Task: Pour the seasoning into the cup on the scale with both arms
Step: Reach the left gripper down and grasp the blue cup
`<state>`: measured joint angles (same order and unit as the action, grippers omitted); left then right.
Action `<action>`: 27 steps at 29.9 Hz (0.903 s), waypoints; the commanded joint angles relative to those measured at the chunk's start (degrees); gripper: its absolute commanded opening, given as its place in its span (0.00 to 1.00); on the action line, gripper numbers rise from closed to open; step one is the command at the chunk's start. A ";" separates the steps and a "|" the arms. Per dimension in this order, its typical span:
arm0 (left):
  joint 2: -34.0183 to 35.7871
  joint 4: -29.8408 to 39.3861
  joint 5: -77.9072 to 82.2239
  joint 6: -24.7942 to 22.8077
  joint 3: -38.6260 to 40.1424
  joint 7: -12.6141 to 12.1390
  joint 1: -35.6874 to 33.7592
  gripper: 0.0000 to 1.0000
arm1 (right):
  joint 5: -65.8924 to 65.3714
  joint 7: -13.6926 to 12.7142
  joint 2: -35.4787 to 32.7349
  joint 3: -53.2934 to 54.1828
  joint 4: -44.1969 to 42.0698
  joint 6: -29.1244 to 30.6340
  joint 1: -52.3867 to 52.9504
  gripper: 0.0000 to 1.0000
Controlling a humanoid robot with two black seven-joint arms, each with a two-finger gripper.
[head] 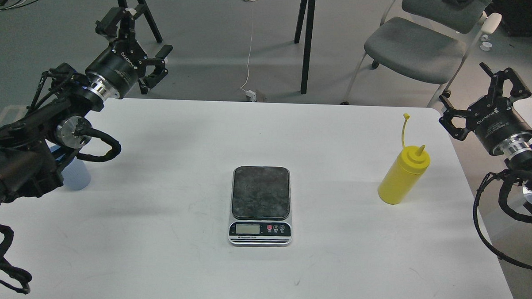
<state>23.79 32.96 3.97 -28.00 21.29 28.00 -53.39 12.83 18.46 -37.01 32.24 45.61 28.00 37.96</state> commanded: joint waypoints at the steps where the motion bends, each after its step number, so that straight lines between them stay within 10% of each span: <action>1: -0.06 0.18 0.42 0.00 -0.02 0.00 0.04 0.99 | 0.00 0.00 0.01 0.01 0.00 0.00 0.01 0.99; 13: 2.21 0.44 1.39 0.00 -1.16 0.00 -0.31 0.99 | 0.00 0.00 0.18 0.01 0.18 0.00 0.01 0.99; 27: 26.99 0.97 42.13 0.00 -13.47 0.00 -4.88 0.99 | 0.00 0.09 0.36 0.02 0.18 0.00 0.01 0.99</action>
<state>46.51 33.77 36.07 -28.00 8.09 28.00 -58.42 12.83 18.51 -36.61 32.34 45.78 28.00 37.96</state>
